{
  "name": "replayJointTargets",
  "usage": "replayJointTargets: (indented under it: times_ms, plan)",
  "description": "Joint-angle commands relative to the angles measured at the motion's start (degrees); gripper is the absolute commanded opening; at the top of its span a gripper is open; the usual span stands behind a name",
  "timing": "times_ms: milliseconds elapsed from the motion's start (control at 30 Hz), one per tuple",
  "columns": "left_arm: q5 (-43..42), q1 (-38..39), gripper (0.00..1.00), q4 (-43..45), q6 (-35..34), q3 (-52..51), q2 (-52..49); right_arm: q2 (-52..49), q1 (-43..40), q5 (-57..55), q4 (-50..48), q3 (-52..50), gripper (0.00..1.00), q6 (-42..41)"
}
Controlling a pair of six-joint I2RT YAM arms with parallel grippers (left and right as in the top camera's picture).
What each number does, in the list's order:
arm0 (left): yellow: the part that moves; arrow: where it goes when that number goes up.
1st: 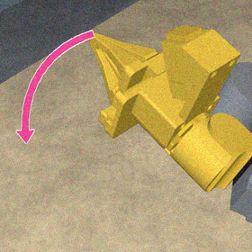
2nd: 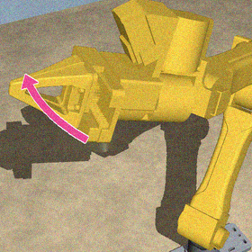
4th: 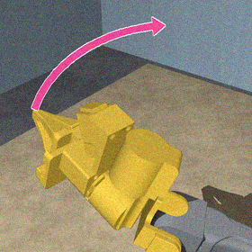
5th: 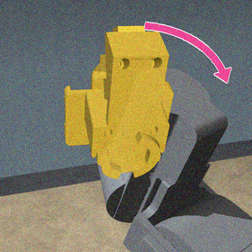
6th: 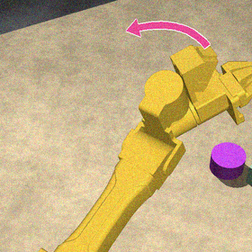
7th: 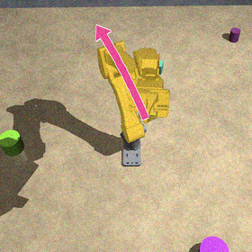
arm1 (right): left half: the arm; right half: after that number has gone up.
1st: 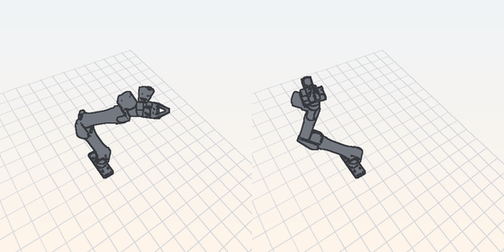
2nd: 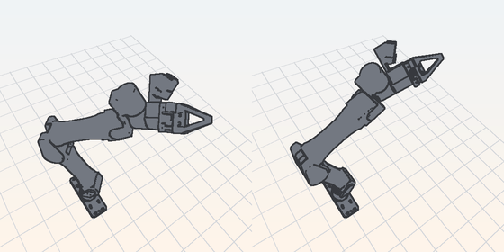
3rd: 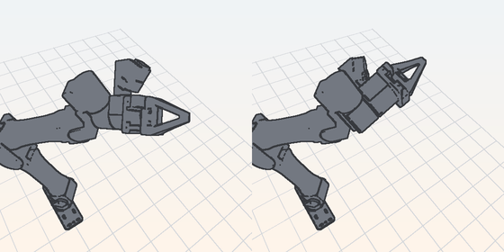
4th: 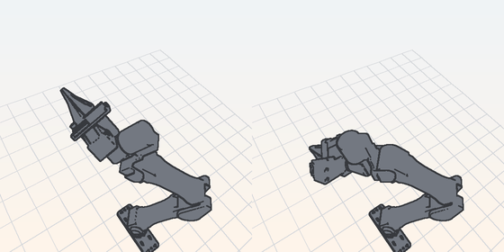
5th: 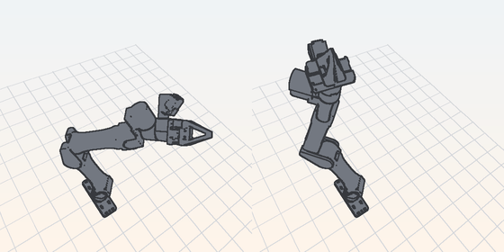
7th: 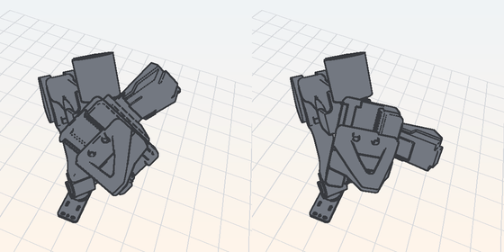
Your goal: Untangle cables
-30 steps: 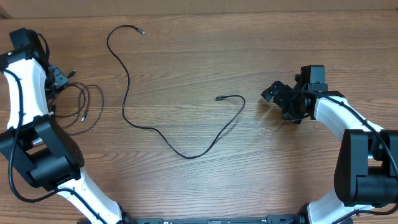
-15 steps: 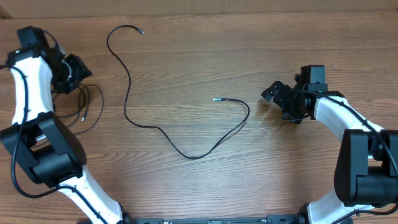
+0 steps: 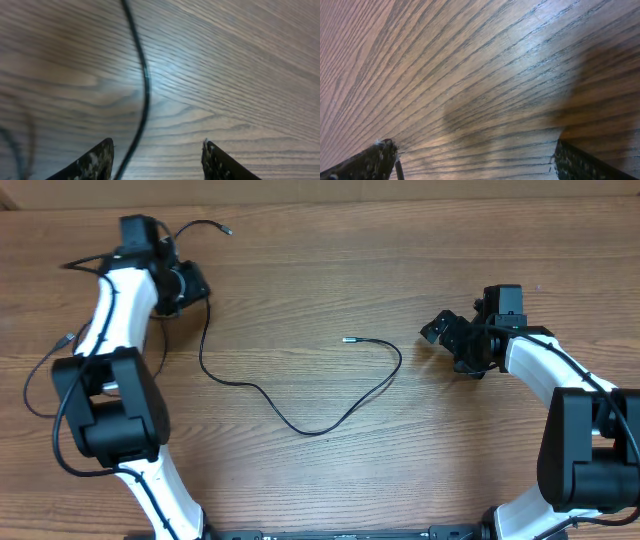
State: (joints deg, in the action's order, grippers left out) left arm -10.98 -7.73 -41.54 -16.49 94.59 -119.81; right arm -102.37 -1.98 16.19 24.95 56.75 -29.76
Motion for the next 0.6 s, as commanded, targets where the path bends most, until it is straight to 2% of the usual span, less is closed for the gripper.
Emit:
replayJointTargets:
  times_ms: [0,233,567]
  plan:
    - [5.44,2.82,0.56,3.13,0.66,-3.19,-0.83,-1.62,-0.46,-2.89,0.68,-1.16,1.0,0.26]
    - [16.65,6.51,0.61,8.09,0.66,-7.34,-0.83,-1.62,-0.46,-2.89,0.68,-1.14,1.0,0.26]
    - [16.72,6.67,0.57,6.95,0.63,-9.09,-0.85,-1.62,-0.46,-2.89,0.68,-1.14,1.0,0.26]
